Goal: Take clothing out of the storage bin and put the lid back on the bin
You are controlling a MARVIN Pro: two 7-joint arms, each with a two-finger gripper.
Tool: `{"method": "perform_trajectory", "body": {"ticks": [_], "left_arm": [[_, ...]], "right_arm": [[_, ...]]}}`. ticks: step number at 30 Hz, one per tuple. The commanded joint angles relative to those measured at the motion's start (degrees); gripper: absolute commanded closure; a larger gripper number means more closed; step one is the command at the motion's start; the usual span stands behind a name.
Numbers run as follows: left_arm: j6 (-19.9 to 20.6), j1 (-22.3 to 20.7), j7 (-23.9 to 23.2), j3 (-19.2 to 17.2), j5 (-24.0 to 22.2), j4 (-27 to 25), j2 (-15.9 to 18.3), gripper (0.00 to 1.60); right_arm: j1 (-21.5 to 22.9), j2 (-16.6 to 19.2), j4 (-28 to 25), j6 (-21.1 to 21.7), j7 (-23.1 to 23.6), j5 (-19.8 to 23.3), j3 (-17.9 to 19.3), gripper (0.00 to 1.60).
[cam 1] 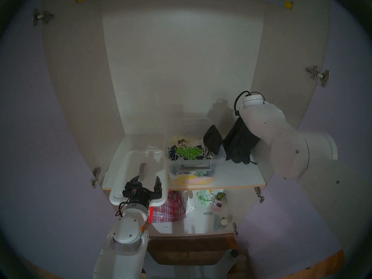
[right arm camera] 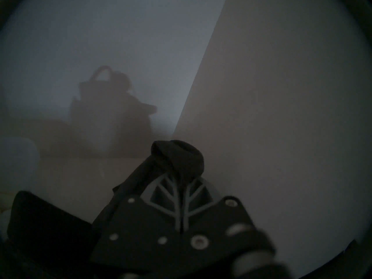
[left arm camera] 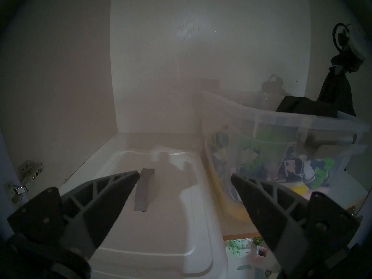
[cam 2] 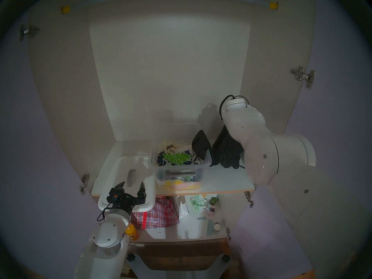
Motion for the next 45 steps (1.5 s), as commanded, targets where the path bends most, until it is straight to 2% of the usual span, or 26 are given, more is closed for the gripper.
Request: {"method": "perform_trajectory", "body": {"ticks": [1,6,9,12,13,14,18,21,23,24,25,29,30,31,32,33,34,37,45], "left_arm": [[-0.37,-0.51,-0.26,0.11,-0.10,-1.52,0.05,0.00],[-0.39,-0.57,-0.20,0.12,-0.08,-1.42,0.04,0.00],[-0.39,-0.55,-0.21,0.12,-0.10,-1.46,0.05,0.00],[-0.38,-0.52,-0.24,0.12,-0.12,-1.52,0.07,0.00],[-0.38,-0.52,-0.24,0.12,-0.12,-1.52,0.07,0.00],[-0.36,-0.49,-0.26,0.12,-0.14,-1.57,0.08,0.00],[-0.34,-0.47,-0.28,0.13,-0.17,-1.61,0.10,0.00],[-0.35,-0.47,-0.27,0.13,-0.17,-1.61,0.11,0.00],[-0.35,-0.47,-0.27,0.13,-0.17,-1.60,0.11,0.00],[-0.34,-0.47,-0.27,0.13,-0.17,-1.61,0.11,0.00],[-0.34,-0.46,-0.28,0.13,-0.17,-1.62,0.11,0.00],[-0.34,-0.46,-0.27,0.14,-0.18,-1.62,0.12,0.00],[-0.33,-0.46,-0.28,0.14,-0.19,-1.63,0.12,0.00],[-0.33,-0.46,-0.28,0.14,-0.19,-1.64,0.13,0.00],[-0.33,-0.45,-0.29,0.14,-0.20,-1.65,0.13,0.00],[-0.33,-0.45,-0.28,0.14,-0.20,-1.65,0.13,0.00],[-0.33,-0.46,-0.28,0.14,-0.19,-1.63,0.13,0.00],[-0.37,-0.51,-0.22,0.14,-0.15,-1.53,0.10,0.00],[-0.40,-0.58,-0.13,0.16,-0.12,-1.40,0.09,0.00]], "right_arm": [[4.11,-0.66,-0.76,3.93,6.45,0.94,0.35,0.00],[5.36,-0.97,-1.03,12.30,17.17,0.23,-0.93,0.00],[4.99,-1.48,-1.89,17.54,24.09,-1.25,-4.82,0.00],[3.84,-2.25,-2.82,20.53,28.40,-2.68,-8.25,0.00],[3.84,-2.25,-2.82,20.53,28.40,-2.68,-8.25,0.00],[2.76,-2.45,-3.78,22.43,31.51,-2.93,-9.90,0.00],[0.37,-2.28,-6.57,23.40,36.61,-2.81,-12.25,0.00],[-1.46,-2.13,-9.05,22.79,38.16,-2.84,-14.18,0.00],[-2.14,-2.28,-9.73,22.58,36.88,-2.90,-14.34,0.00],[-2.80,-2.33,-10.41,23.11,36.56,-2.83,-14.30,0.25],[-3.29,-2.44,-10.81,22.97,35.53,-3.03,-14.29,0.80],[-4.85,-2.71,-12.44,22.53,31.76,-3.34,-13.64,0.85],[-5.29,-2.77,-12.97,22.53,31.05,-3.17,-13.44,0.98],[-5.40,-2.78,-13.10,22.54,30.86,-3.38,-13.59,0.98],[-5.56,-2.74,-13.30,22.58,31.16,-3.27,-13.43,1.15],[-5.89,-2.67,-13.82,22.38,30.72,-2.89,-12.91,1.25],[-6.22,-2.56,-14.50,21.88,30.22,-3.08,-12.96,1.60],[-6.58,-2.13,-17.49,20.70,30.31,-2.67,-12.03,1.60],[-6.48,-1.67,-25.41,23.57,33.12,-1.04,-8.69,1.60]]}}
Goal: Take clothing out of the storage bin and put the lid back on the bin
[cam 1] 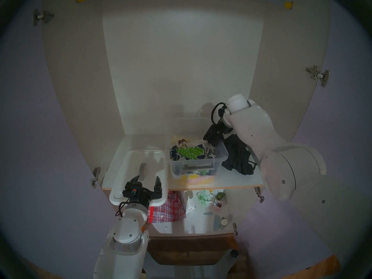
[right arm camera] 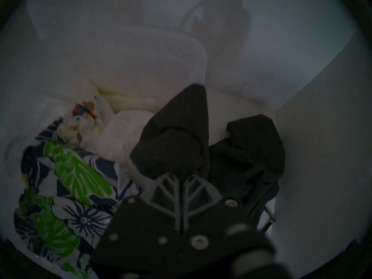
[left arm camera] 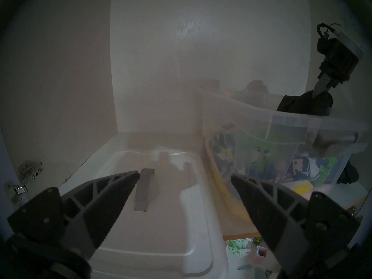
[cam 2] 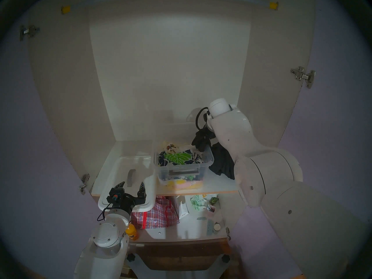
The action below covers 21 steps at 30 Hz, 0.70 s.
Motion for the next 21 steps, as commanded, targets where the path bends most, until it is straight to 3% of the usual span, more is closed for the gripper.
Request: {"method": "perform_trajectory", "body": {"ticks": [1,7,10,14,16,21], "left_arm": [[-0.39,-0.51,-0.25,0.12,-0.09,-1.53,0.05,0.00],[-0.34,-0.42,-0.33,0.12,-0.15,-1.70,0.10,0.00],[-0.33,-0.40,-0.34,0.12,-0.17,-1.73,0.12,0.00],[-0.33,-0.40,-0.33,0.13,-0.18,-1.73,0.12,0.00],[-0.31,-0.38,-0.36,0.12,-0.20,-1.77,0.13,0.00],[-0.29,-0.36,-0.38,0.13,-0.23,-1.81,0.16,0.00]], "right_arm": [[1.34,0.37,-6.95,1.12,0.78,1.20,1.87,1.60],[-3.91,-0.13,-17.75,1.18,-7.82,0.43,8.85,1.60],[-3.85,-0.61,-18.04,1.18,-13.39,1.28,12.61,1.60],[-1.89,-0.04,-15.27,0.20,-19.31,1.84,15.72,1.60],[-1.27,0.61,-12.75,-1.29,-21.62,1.25,15.50,1.60],[0.09,2.19,-1.98,-4.17,-21.39,0.20,13.64,1.60]]}}
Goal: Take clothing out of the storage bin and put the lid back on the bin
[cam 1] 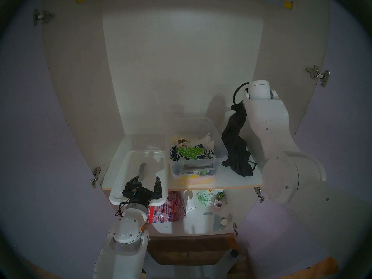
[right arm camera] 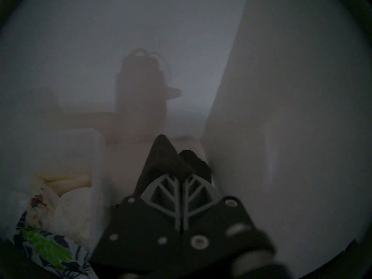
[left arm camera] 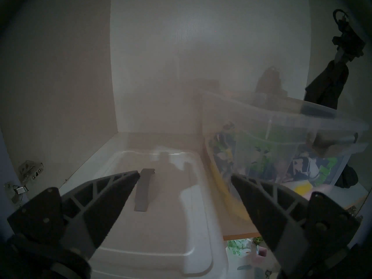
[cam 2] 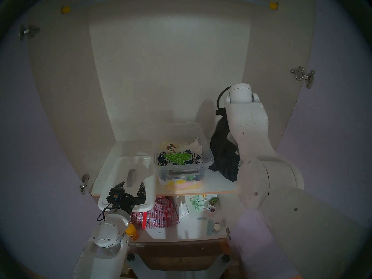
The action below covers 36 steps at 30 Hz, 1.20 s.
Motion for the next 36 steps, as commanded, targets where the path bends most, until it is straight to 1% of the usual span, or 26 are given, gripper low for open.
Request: {"method": "perform_trajectory", "body": {"ticks": [1,2,3,4,5,6,7,8,9,10,13,15,16,17,18,22,26,28,29,32,33,34,35,36], "left_arm": [[-0.31,-0.43,-0.35,0.10,-0.17,-1.67,0.10,0.00],[-0.31,-0.44,-0.34,0.10,-0.16,-1.66,0.10,0.00],[-0.32,-0.45,-0.33,0.10,-0.16,-1.65,0.10,0.00],[-0.32,-0.45,-0.33,0.10,-0.16,-1.65,0.10,0.00],[-0.33,-0.45,-0.32,0.11,-0.16,-1.64,0.10,0.00],[-0.33,-0.46,-0.31,0.11,-0.15,-1.62,0.10,0.00],[-0.35,-0.48,-0.29,0.11,-0.14,-1.59,0.09,0.00],[-0.35,-0.48,-0.28,0.12,-0.14,-1.58,0.09,0.00],[-0.37,-0.51,-0.24,0.12,-0.12,-1.52,0.08,0.00],[-0.37,-0.51,-0.24,0.12,-0.12,-1.52,0.08,0.00],[-0.39,-0.60,-0.16,0.13,-0.08,-1.35,0.06,0.00],[-0.40,-0.65,-0.10,0.14,-0.07,-1.25,0.05,0.00],[-0.41,-0.67,-0.08,0.15,-0.06,-1.20,0.04,0.00],[-0.41,-0.69,-0.07,0.15,-0.06,-1.19,0.05,0.00],[-0.41,-0.69,-0.05,0.16,-0.06,-1.18,0.05,0.00],[-0.42,-0.67,-0.04,0.18,-0.08,-1.24,0.07,0.00],[-0.63,-1.91,0.20,0.34,3.01,-0.09,2.66,0.00],[0.07,-3.15,-0.41,-0.16,2.56,0.83,4.04,0.00],[0.07,-3.15,-0.41,-0.16,2.56,0.83,4.04,0.00],[-0.37,-5.13,-1.07,-0.29,3.29,3.28,6.51,0.00],[-1.97,-5.94,-0.38,-0.28,3.60,4.48,6.95,0.00],[-2.68,-6.63,-0.33,-0.27,3.31,5.41,7.43,0.00],[-3.41,-8.32,-1.34,0.05,2.89,7.70,8.97,0.00],[-2.73,-9.37,-1.80,0.43,2.78,8.96,9.71,0.00]], "right_arm": [[2.54,1.87,7.43,-4.40,4.65,-0.43,-3.01,1.60],[2.67,2.10,9.66,-5.49,5.17,-0.52,-3.65,1.60],[2.70,1.72,12.83,-9.65,2.04,-2.11,-5.15,1.60],[2.70,1.72,12.83,-9.65,2.04,-2.11,-5.15,1.60],[3.43,1.86,16.55,-11.05,2.74,-1.97,-4.95,1.60],[3.26,1.86,17.69,-11.92,2.23,-2.15,-4.98,1.60],[2.49,1.74,17.31,-12.27,0.44,-2.63,-5.49,1.60],[2.89,1.76,19.28,-14.68,-0.08,-2.90,-5.49,1.60],[3.34,1.75,21.26,-16.38,-2.03,-3.09,-5.41,1.60],[3.34,1.75,21.26,-16.38,-2.03,-3.09,-5.41,1.60],[4.52,2.39,24.92,-17.98,-2.76,-2.74,-5.35,1.60],[5.37,2.65,26.53,-18.25,-1.63,-2.87,-5.81,1.60],[5.97,2.54,27.47,-18.44,-1.83,-3.19,-6.20,1.60],[6.32,2.41,27.75,-18.97,-1.18,-3.21,-6.41,1.18],[6.55,2.29,27.76,-19.22,-0.72,-3.24,-6.53,0.00],[7.55,2.07,27.10,-21.48,2.10,-2.23,-5.87,0.00],[7.28,2.60,26.79,-23.48,4.52,-2.35,-6.05,0.00],[7.22,2.79,26.79,-24.23,5.35,-2.39,-6.19,0.00],[7.22,2.79,26.79,-24.23,5.35,-2.39,-6.19,0.00],[7.25,2.93,26.93,-24.81,5.94,-2.40,-6.31,0.00],[7.27,2.96,26.99,-24.96,6.09,-2.41,-6.33,0.00],[7.30,2.99,27.07,-25.13,6.24,-2.42,-6.36,0.00],[7.38,3.05,27.26,-25.48,6.50,-2.45,-6.40,0.00],[7.41,3.07,27.35,-25.61,6.60,-2.46,-6.42,0.00]]}}
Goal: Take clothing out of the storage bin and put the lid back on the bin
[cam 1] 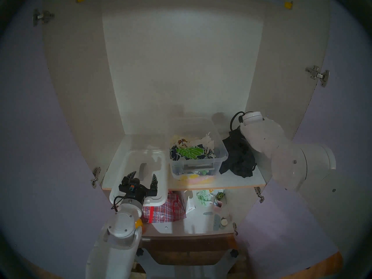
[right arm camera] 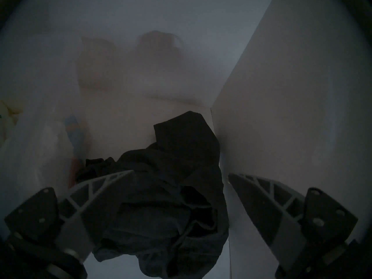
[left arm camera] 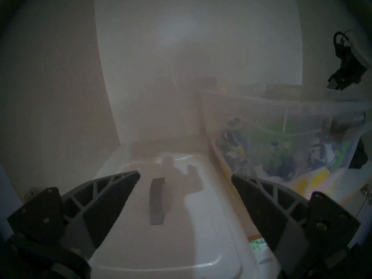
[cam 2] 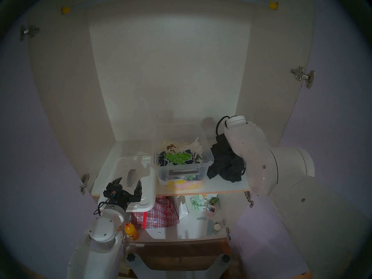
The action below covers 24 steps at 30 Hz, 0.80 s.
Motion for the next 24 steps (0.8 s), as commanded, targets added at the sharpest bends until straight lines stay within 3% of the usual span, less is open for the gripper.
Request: {"method": "perform_trajectory", "body": {"ticks": [1,3,4,7,9,10,12,17,19,24], "left_arm": [[-1.35,-2.80,-1.61,0.44,0.11,1.81,1.26,0.00],[-0.94,-4.47,-1.95,0.46,-1.44,3.96,1.32,0.00],[-1.37,-5.94,-2.49,0.47,-2.54,6.17,1.38,0.00],[-1.75,-7.35,-2.86,0.53,-3.57,8.25,1.34,0.00],[-2.05,-8.37,-3.18,0.64,-4.14,9.51,1.35,0.00],[-2.25,-9.25,-3.64,0.47,-5.20,10.36,1.11,0.00],[-2.68,-9.57,-4.21,0.42,-5.66,10.80,1.28,0.00],[1.07,-11.87,-7.87,0.26,-7.64,13.20,2.91,0.00],[3.57,-12.90,-9.04,-0.08,-8.47,13.81,3.55,0.00],[5.42,-15.55,-11.33,-1.39,-9.71,15.82,5.22,0.00]], "right_arm": [[2.21,0.22,-1.10,-2.34,0.89,0.02,-0.08,0.00],[2.28,0.25,-0.95,-2.53,1.00,0.01,-0.10,0.00],[1.74,0.84,-1.83,-5.06,3.21,-0.57,-0.90,0.00],[1.57,1.61,-2.39,-6.82,5.41,-0.84,-1.66,0.00],[0.96,2.50,-3.37,-10.26,8.10,-1.55,-2.68,0.00],[0.66,3.40,-4.22,-12.65,11.83,-1.95,-3.70,0.00],[0.49,3.79,-4.74,-14.26,12.99,-2.13,-3.99,0.00],[-0.30,5.58,-6.66,-19.86,20.04,-2.19,-4.23,0.00],[-0.79,6.04,-7.40,-20.94,21.95,-2.25,-4.03,0.00],[-2.43,6.55,-10.45,-20.51,23.94,-2.48,-3.58,0.00]]}}
